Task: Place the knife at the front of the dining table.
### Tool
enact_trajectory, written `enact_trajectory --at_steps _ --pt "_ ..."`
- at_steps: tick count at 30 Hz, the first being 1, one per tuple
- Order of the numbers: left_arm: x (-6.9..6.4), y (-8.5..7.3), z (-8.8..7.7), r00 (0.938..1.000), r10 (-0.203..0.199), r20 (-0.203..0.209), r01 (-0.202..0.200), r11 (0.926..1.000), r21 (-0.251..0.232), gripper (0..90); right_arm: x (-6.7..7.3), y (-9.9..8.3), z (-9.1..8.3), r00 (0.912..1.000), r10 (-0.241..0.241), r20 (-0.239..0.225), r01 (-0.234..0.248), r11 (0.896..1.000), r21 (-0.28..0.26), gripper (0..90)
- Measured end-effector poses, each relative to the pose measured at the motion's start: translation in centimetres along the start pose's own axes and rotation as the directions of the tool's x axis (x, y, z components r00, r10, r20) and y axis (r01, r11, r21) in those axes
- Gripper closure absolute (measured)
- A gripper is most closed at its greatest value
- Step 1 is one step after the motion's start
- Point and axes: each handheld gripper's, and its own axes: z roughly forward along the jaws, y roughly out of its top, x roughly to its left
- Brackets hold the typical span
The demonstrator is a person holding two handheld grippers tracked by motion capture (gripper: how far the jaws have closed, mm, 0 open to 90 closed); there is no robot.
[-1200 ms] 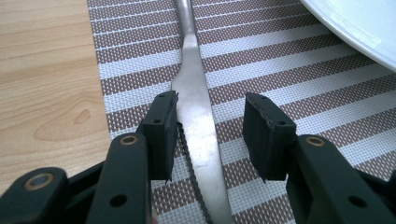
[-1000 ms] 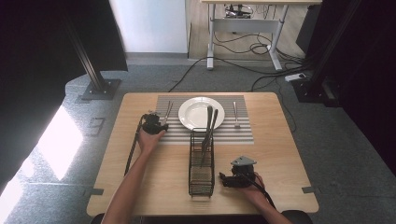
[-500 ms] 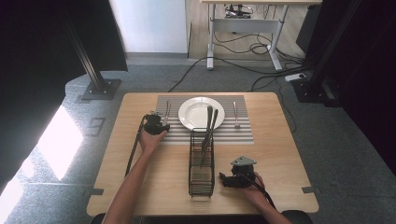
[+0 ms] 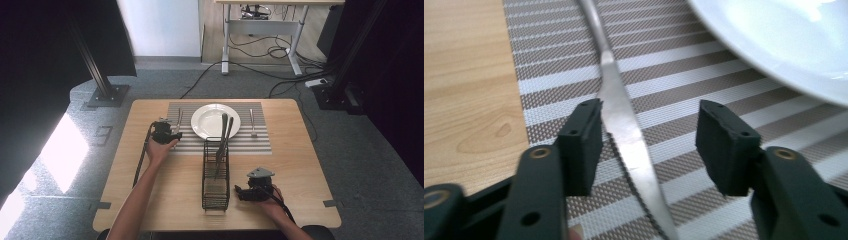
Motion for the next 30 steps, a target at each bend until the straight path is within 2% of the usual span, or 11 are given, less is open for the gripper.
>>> enact_trajectory --at_steps 3,6,16,19,26,30 --pt "0.1 -0.2 -1.3 0.9996 -0.011 0.027 0.012 0.9994 -0.032 36.8 0.0 0.0 0.0 1.0000 -0.003 -0.001 0.003 1.000 0.000 13.2" --pt "0.1 -0.6 -2.7 0.9994 0.004 0.035 -0.002 0.9988 -0.049 34.8 -0.1 0.0 0.0 1.0000 -0.004 -0.003 0.004 1.000 0.001 13.1" --pt "-0.6 -2.2 -6.8 0.9965 0.030 0.078 -0.023 0.9948 -0.100 33.9 -0.2 0.0 0.0 0.9999 -0.012 -0.009 0.012 1.000 0.001 13.1" --pt "-0.9 -3.0 -7.8 0.9941 0.049 0.097 -0.038 0.9939 -0.104 33.8 -0.3 0.1 0.0 0.9998 -0.015 -0.013 0.015 1.000 0.001 13.1" --pt "-1.8 -4.5 -9.9 0.9894 0.060 0.132 -0.043 0.9907 -0.129 29.3 -0.4 0.1 0.0 0.9996 -0.019 -0.020 0.019 1.000 0.003 13.2" --pt "-2.2 -5.2 -11.1 0.9835 0.071 0.167 -0.049 0.9899 -0.133 25.4 -0.4 0.1 0.0 0.9995 -0.021 -0.024 0.021 1.000 0.005 13.3"
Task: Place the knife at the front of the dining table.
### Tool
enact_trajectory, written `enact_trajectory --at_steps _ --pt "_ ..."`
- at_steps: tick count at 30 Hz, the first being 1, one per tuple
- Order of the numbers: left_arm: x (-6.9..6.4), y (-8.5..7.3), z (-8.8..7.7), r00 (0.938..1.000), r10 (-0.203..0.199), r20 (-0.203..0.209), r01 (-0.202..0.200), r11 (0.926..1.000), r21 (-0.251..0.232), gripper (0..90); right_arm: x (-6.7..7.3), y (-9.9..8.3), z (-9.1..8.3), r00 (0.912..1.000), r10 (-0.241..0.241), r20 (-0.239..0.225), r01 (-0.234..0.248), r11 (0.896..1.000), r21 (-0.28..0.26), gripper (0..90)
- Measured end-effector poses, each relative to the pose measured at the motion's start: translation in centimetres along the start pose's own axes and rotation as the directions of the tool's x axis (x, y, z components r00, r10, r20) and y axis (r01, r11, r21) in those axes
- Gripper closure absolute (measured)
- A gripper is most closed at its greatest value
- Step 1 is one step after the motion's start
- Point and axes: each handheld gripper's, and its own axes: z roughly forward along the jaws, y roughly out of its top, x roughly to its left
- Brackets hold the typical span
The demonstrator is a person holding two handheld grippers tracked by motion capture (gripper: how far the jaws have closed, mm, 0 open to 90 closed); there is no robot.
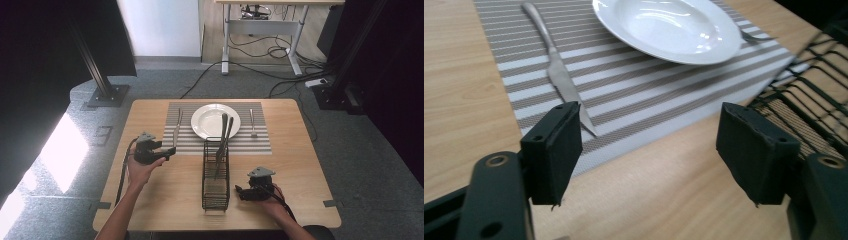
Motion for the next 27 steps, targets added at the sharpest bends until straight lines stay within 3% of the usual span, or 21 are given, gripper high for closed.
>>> enact_trajectory --at_steps 3,6,15,19,27 --pt "-0.6 -0.8 -1.1 0.9996 -0.022 0.019 0.022 0.9997 -0.014 24.3 0.0 0.0 0.0 1.0000 -0.001 -0.003 0.001 1.000 0.002 13.2" --pt "-1.2 -1.8 -1.8 0.9993 -0.020 0.031 0.020 0.9998 -0.004 24.2 -0.1 0.0 -0.1 1.0000 -0.005 -0.005 0.005 1.000 0.006 13.2" --pt "-3.4 -4.2 -3.9 0.9968 0.051 0.061 -0.052 0.9985 0.014 22.4 -0.2 -0.1 -0.2 1.0000 -0.004 -0.005 0.004 1.000 0.006 13.1" --pt "-3.8 -4.8 -4.5 0.9963 0.054 0.067 -0.055 0.9984 0.013 22.8 -0.2 -0.1 -0.1 1.0000 -0.003 -0.006 0.003 1.000 0.005 13.0" --pt "-3.8 -4.8 -4.2 0.9959 0.066 0.062 -0.067 0.9976 0.017 23.0 -0.2 -0.1 -0.1 1.0000 0.000 -0.005 0.000 1.000 0.000 12.8"
